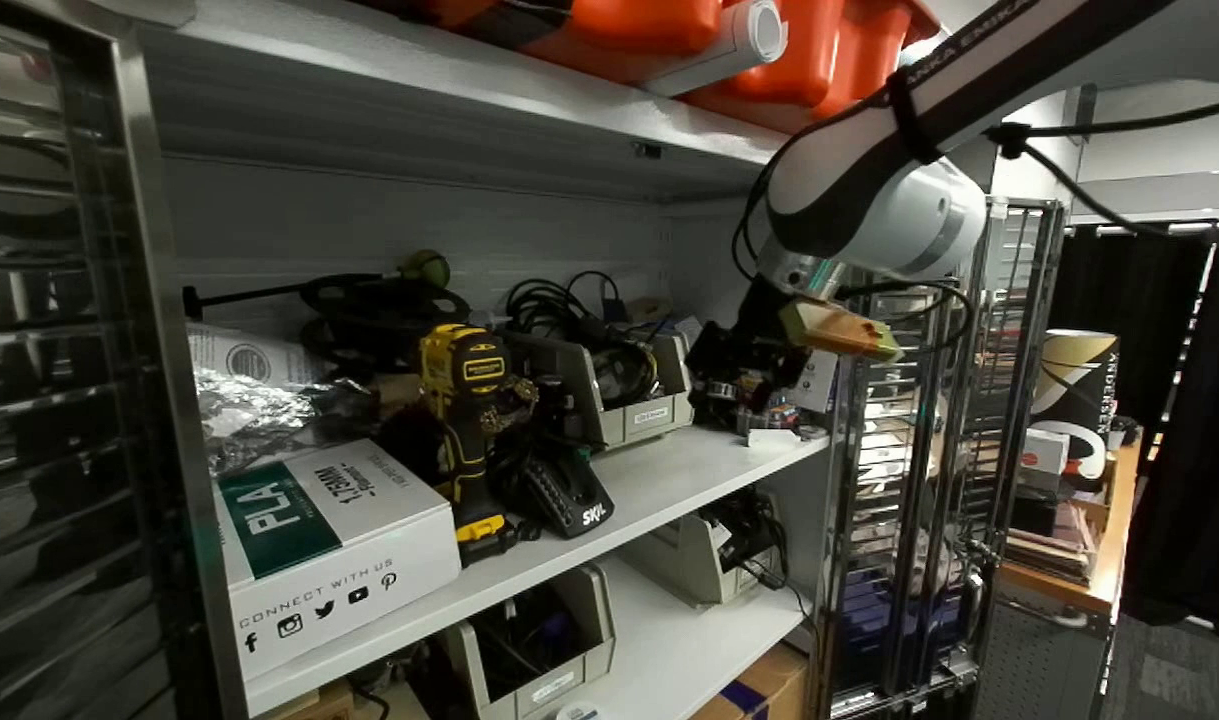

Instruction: Pick up the black cable and put it in the cable box.

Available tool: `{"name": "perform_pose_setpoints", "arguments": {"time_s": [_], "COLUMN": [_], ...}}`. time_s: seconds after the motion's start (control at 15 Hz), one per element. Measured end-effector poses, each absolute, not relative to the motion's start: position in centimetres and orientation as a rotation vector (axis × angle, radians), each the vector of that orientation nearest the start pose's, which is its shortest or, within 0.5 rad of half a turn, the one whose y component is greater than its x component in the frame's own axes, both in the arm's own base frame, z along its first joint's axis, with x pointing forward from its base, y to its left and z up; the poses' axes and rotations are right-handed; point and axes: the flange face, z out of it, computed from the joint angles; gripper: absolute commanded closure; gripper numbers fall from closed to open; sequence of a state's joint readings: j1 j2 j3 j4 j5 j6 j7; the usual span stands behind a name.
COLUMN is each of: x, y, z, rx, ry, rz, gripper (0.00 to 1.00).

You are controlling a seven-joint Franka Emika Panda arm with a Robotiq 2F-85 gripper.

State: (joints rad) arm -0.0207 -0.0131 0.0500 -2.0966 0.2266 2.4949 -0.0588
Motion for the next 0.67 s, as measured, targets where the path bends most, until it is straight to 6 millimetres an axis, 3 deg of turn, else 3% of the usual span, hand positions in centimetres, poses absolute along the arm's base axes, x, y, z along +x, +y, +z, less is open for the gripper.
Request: {"name": "perform_pose_setpoints", "arguments": {"time_s": [0.33, 0.47, 0.67], "x": [47.9, 44.1, 39.1], "y": [0.1, -0.5, -1.5], "z": [45.4, 45.9, 48.3], "rx": [-2.992, -2.985, -2.954], "ry": [0.056, 0.024, -0.043], "rz": [-0.100, 0.106, 0.345], "gripper": [0.00, 0.00, 0.00]}}
